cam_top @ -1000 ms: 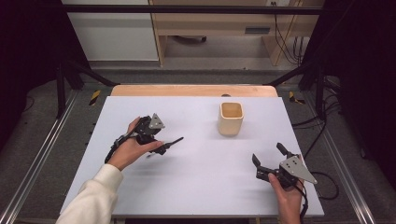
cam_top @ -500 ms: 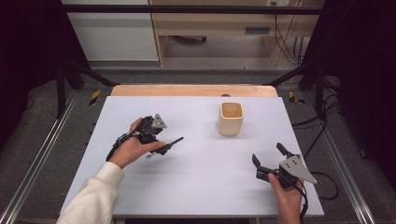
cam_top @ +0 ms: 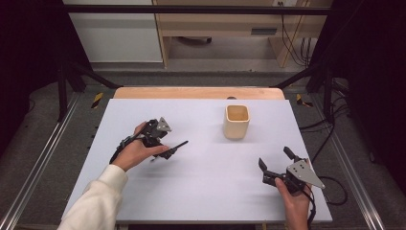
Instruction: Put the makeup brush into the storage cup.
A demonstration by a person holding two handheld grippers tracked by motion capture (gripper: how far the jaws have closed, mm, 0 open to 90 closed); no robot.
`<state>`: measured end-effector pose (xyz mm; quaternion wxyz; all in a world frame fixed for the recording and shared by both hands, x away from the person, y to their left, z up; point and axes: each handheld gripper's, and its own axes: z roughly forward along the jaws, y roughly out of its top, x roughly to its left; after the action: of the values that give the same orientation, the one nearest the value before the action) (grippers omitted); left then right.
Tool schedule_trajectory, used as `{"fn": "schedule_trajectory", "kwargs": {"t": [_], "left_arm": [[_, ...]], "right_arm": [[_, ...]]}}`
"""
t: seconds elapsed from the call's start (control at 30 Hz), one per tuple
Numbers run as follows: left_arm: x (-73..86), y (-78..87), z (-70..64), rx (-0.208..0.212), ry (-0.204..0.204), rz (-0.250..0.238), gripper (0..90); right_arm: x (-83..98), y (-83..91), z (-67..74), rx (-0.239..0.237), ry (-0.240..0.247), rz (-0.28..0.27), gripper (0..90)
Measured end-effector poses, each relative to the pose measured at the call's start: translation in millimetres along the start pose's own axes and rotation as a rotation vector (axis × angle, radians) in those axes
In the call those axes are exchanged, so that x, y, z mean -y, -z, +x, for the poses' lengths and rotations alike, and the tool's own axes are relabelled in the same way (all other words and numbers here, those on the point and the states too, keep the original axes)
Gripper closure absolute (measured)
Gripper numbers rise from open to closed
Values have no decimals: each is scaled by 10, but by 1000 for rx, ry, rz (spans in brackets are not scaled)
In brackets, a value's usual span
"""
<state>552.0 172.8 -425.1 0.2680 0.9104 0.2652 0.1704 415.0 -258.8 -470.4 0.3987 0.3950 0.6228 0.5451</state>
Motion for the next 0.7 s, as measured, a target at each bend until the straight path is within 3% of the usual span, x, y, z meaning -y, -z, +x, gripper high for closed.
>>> {"fn": "schedule_trajectory", "kwargs": {"t": [0.13,0.43,0.7], "left_arm": [[11,-20,26,0,21,-4,34],[-12,-68,61,24,23,27,35],[4,-71,100,12,30,31,44]], "right_arm": [[-2,3,0,0,-1,-6,27],[0,-1,1,1,2,0,28],[1,-1,2,2,2,4,28]]}}
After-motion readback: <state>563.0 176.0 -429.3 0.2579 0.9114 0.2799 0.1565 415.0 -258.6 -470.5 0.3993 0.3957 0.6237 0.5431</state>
